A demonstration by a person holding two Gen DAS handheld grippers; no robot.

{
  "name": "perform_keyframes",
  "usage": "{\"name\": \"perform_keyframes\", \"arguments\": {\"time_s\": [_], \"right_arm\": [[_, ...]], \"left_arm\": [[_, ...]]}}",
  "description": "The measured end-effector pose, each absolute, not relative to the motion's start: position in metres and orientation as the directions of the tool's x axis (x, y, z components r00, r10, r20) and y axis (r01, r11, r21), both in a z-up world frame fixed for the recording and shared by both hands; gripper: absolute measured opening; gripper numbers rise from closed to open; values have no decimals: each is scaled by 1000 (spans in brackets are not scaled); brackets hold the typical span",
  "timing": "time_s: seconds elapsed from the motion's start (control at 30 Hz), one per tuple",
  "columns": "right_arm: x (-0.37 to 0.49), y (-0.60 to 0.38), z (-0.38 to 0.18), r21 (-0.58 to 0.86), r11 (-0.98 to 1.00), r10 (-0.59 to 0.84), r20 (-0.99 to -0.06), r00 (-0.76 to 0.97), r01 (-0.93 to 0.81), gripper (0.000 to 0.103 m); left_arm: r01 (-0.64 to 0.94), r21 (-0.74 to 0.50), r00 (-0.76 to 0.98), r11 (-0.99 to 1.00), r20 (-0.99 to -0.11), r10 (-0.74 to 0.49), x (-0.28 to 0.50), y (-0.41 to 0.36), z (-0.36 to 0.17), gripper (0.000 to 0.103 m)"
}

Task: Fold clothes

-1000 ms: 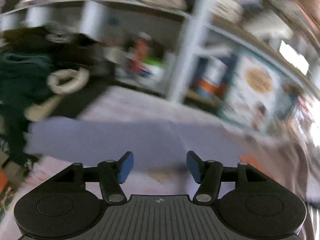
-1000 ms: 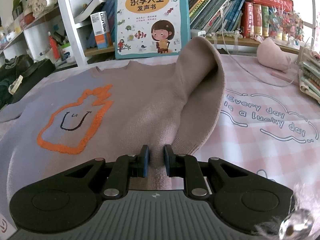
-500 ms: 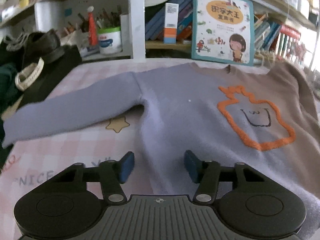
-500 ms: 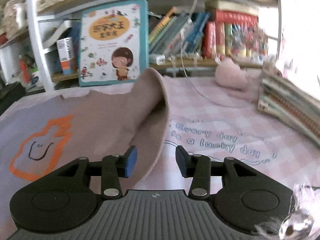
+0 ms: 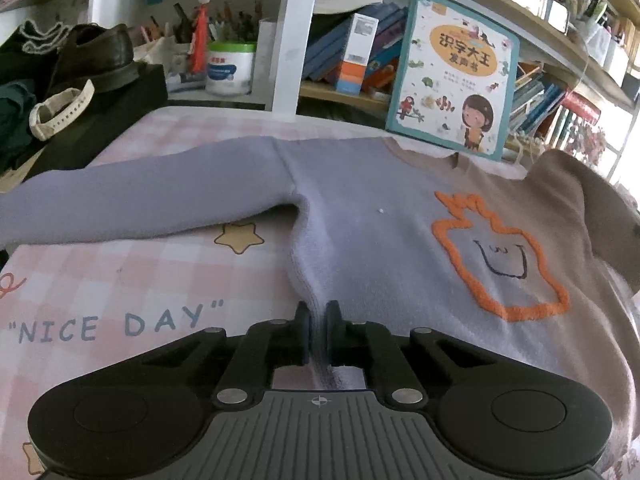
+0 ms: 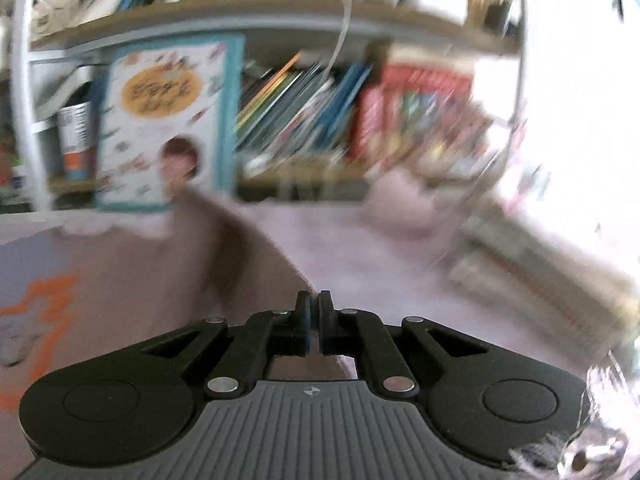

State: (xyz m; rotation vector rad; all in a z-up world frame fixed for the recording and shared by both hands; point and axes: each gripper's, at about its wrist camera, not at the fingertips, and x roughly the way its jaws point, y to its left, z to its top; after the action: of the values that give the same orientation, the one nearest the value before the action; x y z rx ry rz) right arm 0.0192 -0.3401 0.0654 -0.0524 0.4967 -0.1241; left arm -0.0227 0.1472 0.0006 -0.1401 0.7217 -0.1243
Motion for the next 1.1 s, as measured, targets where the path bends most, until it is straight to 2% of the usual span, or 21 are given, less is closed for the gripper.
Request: {"name": "perform_keyframes", "arguments": {"time_s": [0.1,0.27,0.47,0.5,0.57,0.6,0.63,0.7,0.83,0.93,1.0,1.1], "right_arm": [[40,-357,74,-176,971,-227,-445,866,164,4],[84,-389,66,-292,927,-352,-470,809,234,4],[125,-403,34,-377,897,-409,-519,750,228,4],[129,-402,29,-394,891,-419,-525,740,225,7],[129,-399,24,-412,880,-440,-519,733,236,19],[126,-397,24,-410,879,-442,-511,737,243,34],[120,-394,27,-384,892,-420,-511,750,238,41],[100,-386,34,-285,939,-324,-532,782,195,42],[50,-367,35,51,999,23,-626,779,12,44],[12,-345,26,229,968,229,-645,729,-101,44],[-6,-330,18,284,949,296,-648,701,-138,44],[-24,-312,9,272,951,294,-653,698,-146,44]], "left_arm": [[64,-173,745,983,-647,-162,-23,148,0,7],[60,-168,746,984,-647,-156,-24,146,0,7],[58,-168,745,984,-649,-155,-24,146,0,7],[59,-166,744,984,-650,-154,-24,146,0,7],[62,-165,742,984,-652,-156,-24,146,0,7],[62,-168,741,984,-652,-158,-24,147,0,8],[61,-171,741,983,-652,-160,-24,147,0,9],[60,-178,740,982,-652,-163,-24,148,0,10],[59,-191,739,980,-652,-171,-25,151,0,14],[57,-200,738,978,-651,-177,-25,152,0,15],[56,-207,737,977,-651,-180,-25,154,0,15],[55,-217,736,975,-650,-186,-26,155,0,14]]}}
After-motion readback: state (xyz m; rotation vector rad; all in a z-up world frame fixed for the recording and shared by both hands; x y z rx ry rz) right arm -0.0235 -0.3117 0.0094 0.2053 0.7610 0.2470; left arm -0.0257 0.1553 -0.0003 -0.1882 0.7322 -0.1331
